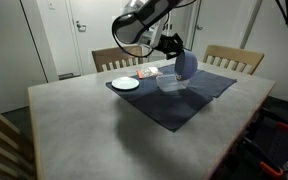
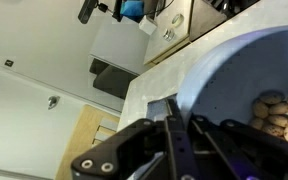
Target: Pour the contents from the blue bowl into the clear bowl
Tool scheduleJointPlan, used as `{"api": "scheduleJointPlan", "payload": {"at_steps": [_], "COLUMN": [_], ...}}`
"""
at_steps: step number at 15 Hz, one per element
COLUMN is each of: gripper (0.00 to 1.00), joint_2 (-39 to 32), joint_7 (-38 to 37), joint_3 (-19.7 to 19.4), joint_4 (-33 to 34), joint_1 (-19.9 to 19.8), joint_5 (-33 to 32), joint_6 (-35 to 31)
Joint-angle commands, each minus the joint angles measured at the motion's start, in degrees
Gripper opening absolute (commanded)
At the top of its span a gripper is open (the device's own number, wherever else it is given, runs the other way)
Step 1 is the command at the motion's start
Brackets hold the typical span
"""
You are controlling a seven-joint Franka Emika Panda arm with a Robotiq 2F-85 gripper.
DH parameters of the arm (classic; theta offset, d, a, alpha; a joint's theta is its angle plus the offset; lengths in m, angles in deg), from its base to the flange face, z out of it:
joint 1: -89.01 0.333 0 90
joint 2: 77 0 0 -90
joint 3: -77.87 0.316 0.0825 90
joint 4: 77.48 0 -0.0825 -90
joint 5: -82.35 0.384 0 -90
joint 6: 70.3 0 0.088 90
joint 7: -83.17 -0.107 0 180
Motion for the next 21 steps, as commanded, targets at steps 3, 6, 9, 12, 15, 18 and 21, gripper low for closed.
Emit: {"api": "scheduleJointPlan", "payload": {"at_steps": [3,6,9,12,15,18,21], "gripper": [0.01,0.01,0.01,0.01,0.01,0.01,0.01], "joint_2": [-3.48,-4.75,-5.99,-7.37,-8.56,-9.8,-10.85], "joint_7": [4.92,6.74,7.97,9.09,10.12,11.56,13.03], "joint_3": [-1.55,-2.16,-2.59,-2.61,-2.54,-2.54,-2.61], "joint_4": [5.79,7.58,9.15,10.76,12.27,13.87,15.35], "joint_1": [0.43,0.52,0.83,1.08,1.54,2.07,2.39], "joint_5": [-3.29,-5.47,-7.97,-10.35,-12.28,-14.08,-15.57], "joint_6": [3.09,4.23,5.37,6.46,7.32,8.11,8.71]}}
